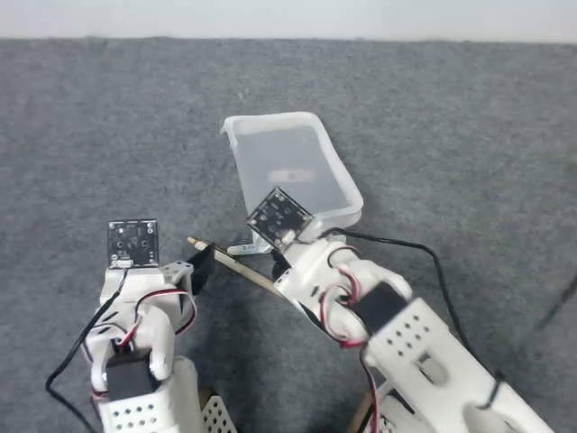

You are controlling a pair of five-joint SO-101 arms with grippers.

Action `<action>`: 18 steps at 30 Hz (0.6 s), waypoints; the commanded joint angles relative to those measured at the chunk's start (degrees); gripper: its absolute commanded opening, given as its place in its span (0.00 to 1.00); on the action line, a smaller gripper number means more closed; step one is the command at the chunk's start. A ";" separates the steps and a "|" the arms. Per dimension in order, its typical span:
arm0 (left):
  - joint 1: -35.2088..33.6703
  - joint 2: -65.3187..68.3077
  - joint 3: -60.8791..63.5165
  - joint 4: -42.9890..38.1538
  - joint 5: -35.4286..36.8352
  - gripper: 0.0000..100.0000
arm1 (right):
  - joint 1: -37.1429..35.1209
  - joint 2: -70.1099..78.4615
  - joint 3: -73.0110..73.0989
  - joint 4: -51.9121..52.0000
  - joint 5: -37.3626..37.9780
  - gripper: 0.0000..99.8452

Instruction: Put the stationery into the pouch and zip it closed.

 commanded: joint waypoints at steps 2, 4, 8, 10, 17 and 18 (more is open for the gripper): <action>6.33 -0.53 -6.46 2.02 2.11 0.36 | 2.51 -8.48 0.70 -1.19 0.44 0.01; 8.53 -0.53 -7.25 2.11 2.20 0.36 | 3.47 -10.51 1.32 -1.19 0.26 0.01; 11.78 -0.53 -8.13 2.02 2.20 0.36 | 4.18 -12.09 1.67 -1.19 -1.23 0.01; 13.71 -0.53 -7.87 0.70 2.20 0.36 | 4.00 -12.09 1.93 -1.19 -1.14 0.01; 18.55 -0.53 -6.73 -1.49 5.54 0.36 | 3.82 -12.18 2.02 -1.01 -1.05 0.01; 19.16 -0.53 -5.93 -2.64 6.33 0.36 | 3.82 -12.26 2.02 -0.92 -1.05 0.01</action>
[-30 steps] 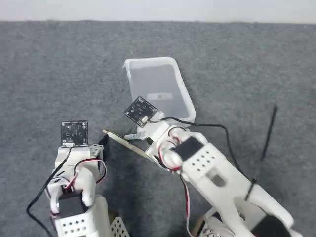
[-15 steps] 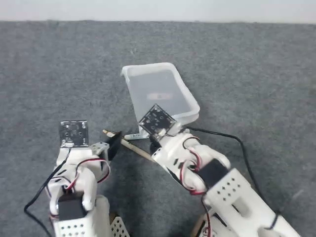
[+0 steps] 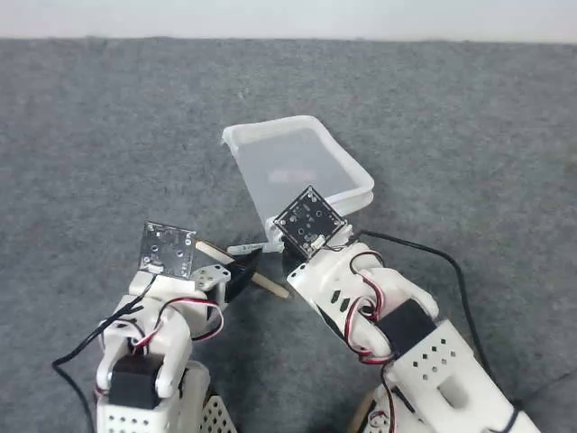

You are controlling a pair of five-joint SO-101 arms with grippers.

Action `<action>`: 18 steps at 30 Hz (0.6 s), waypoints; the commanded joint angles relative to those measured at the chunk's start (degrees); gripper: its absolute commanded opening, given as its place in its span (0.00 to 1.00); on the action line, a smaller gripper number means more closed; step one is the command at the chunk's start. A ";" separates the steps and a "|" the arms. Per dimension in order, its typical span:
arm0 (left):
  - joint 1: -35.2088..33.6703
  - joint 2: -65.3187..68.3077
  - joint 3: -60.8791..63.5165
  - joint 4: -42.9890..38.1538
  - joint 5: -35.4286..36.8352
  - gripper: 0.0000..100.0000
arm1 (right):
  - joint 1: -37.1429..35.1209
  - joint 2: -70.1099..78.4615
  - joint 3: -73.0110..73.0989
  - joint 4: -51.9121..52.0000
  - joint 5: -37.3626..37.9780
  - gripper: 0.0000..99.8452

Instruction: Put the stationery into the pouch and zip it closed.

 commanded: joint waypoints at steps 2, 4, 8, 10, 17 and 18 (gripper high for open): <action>1.93 -0.53 1.19 -6.42 3.69 0.36 | 0.40 -2.68 -0.35 -0.75 -0.53 0.01; 1.67 -0.53 2.95 -9.05 3.69 0.36 | 0.40 -2.68 -0.35 -0.75 -0.53 0.01; 2.02 -0.53 4.00 -10.46 3.69 0.36 | -0.57 -2.51 -0.35 -0.75 -0.53 0.01; 2.02 -0.53 4.09 -10.46 3.69 0.36 | -1.71 -2.42 -0.26 -0.66 -0.53 0.01; 1.93 -0.53 6.99 -13.89 3.69 0.36 | -2.68 -2.42 -0.26 -0.57 -0.62 0.01; 1.85 -0.53 7.96 -15.21 3.69 0.36 | -2.68 -2.42 -0.26 -0.57 -0.62 0.01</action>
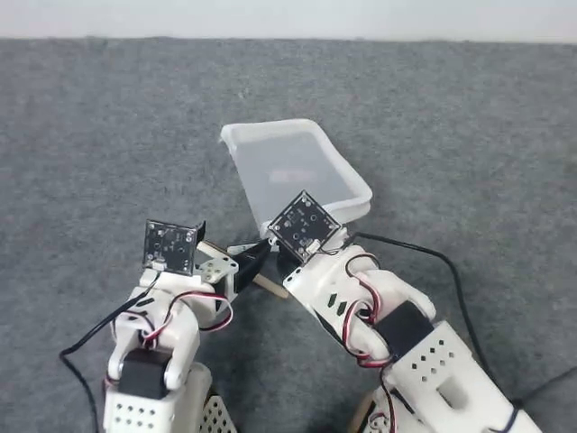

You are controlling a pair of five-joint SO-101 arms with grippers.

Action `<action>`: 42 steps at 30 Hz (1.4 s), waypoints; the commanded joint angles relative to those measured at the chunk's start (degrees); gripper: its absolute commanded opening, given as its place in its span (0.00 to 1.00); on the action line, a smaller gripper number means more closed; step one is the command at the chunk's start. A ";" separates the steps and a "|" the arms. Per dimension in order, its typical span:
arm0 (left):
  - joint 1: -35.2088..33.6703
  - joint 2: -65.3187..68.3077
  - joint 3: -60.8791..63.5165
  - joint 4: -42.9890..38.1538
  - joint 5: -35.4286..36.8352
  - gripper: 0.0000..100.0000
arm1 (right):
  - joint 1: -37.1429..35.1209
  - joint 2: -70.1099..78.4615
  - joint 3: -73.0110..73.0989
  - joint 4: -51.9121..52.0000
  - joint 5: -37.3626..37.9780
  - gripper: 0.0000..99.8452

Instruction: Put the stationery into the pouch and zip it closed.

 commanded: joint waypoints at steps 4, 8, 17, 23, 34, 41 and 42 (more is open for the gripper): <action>-0.09 -0.53 1.98 -6.33 0.88 0.36 | -0.66 -2.33 -0.26 -0.22 -0.62 0.01; -0.26 -0.53 2.07 -6.42 0.70 0.32 | -0.66 -2.51 -0.26 0.22 -0.79 0.01; -1.05 -0.53 0.04 -5.10 0.44 0.13 | -0.66 -2.68 1.58 -1.45 -0.70 0.01; -4.04 -0.53 -2.68 -2.55 0.44 0.05 | -0.57 -2.33 1.67 -1.98 -0.62 0.01; -9.32 -0.53 -4.00 -1.23 0.70 0.01 | -0.22 -2.77 1.67 -1.98 -1.05 0.01; -13.01 -0.53 -5.05 -0.79 0.97 0.01 | 3.21 -2.86 1.23 -2.15 -2.90 0.01; -13.36 -0.53 -5.23 -0.70 1.23 0.01 | 3.38 -2.86 1.23 -2.15 -2.99 0.01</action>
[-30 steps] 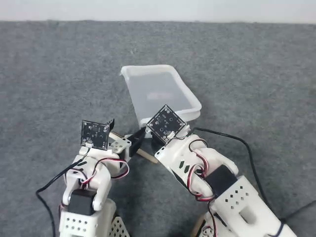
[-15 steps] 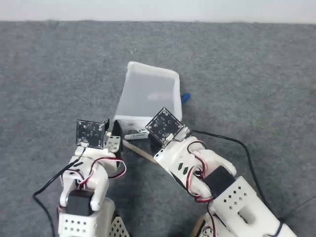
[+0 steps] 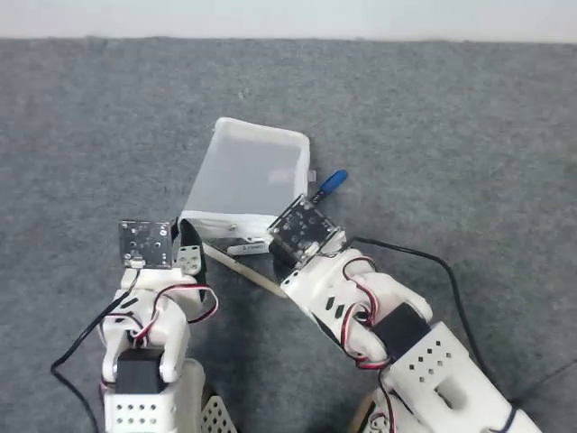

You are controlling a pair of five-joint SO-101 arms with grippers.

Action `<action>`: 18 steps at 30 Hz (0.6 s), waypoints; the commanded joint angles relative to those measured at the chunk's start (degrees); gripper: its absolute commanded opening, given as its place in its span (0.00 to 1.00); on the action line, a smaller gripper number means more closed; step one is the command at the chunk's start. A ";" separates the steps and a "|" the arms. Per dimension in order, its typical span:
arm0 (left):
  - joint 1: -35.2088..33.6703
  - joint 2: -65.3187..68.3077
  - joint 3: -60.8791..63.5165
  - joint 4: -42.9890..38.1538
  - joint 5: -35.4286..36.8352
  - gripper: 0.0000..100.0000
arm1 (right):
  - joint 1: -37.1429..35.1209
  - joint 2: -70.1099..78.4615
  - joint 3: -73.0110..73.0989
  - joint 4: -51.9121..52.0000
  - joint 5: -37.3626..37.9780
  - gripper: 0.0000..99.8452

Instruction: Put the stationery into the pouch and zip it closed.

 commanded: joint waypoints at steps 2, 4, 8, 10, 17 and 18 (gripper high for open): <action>-2.99 -0.53 -5.14 0.44 2.11 0.01 | 2.95 -2.77 -0.97 -1.01 -1.14 0.01; -2.99 -0.53 -5.32 1.14 2.29 0.01 | 3.03 -2.77 -0.97 -1.19 -1.14 0.01; -2.99 -0.53 -5.41 1.49 2.29 0.01 | 3.21 -2.77 -0.97 -1.19 -1.23 0.01; -2.99 -0.62 -5.41 1.49 2.29 0.01 | 4.35 -2.77 -0.97 -1.27 -1.85 0.01; -3.08 -0.62 -5.41 1.32 2.29 0.01 | 8.04 -2.77 -0.97 -2.86 -4.04 0.01; -3.08 -0.62 -5.41 1.32 2.29 0.01 | 8.04 -2.77 -0.97 -2.86 -4.31 0.01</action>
